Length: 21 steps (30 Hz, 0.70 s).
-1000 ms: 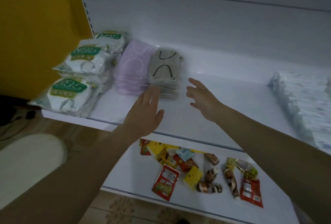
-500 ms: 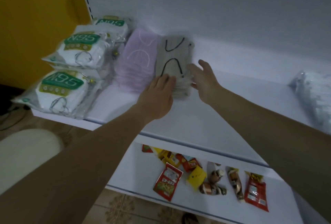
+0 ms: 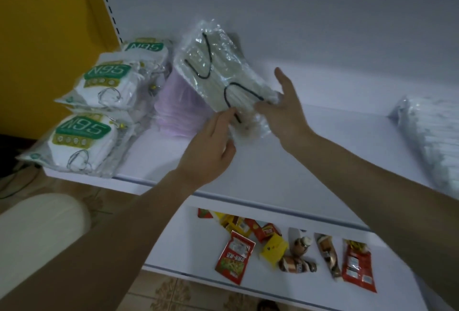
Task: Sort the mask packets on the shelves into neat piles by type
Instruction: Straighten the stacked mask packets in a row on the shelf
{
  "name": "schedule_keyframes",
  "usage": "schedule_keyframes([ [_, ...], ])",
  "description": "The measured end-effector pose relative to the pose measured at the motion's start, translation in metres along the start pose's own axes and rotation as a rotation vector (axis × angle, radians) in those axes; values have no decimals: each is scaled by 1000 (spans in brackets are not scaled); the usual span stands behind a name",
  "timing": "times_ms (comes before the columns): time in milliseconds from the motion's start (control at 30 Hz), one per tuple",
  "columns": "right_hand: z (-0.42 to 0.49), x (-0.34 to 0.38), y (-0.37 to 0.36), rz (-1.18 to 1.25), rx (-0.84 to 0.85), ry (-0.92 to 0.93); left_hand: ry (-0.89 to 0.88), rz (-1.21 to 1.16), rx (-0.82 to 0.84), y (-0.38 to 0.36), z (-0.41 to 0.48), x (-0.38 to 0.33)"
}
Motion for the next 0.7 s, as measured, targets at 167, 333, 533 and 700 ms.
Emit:
schedule_keyframes([
  [167, -53, 23, 107, -373, 199, 183, 0, 64, -349, 23, -7, -26],
  [333, -102, -10, 164, -605, 425, 85, -74, 282, 45, -26, 0, -69],
  [533, -110, -30, 179, -602, 451, 51, -5, 545, 621, -75, 19, -90],
  [700, -118, -48, 194, -347, 151, -146, 170, 265, 488, -57, 16, -69],
])
Point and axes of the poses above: each hand's wrist, its own z-axis towards the middle knuckle, its own y-axis out of the back of the hand, x = y × z, the point moved 6 cm from there along z, towards the middle knuckle, and after that the axes turned 10 degrees about y, right-handed, at the moved point
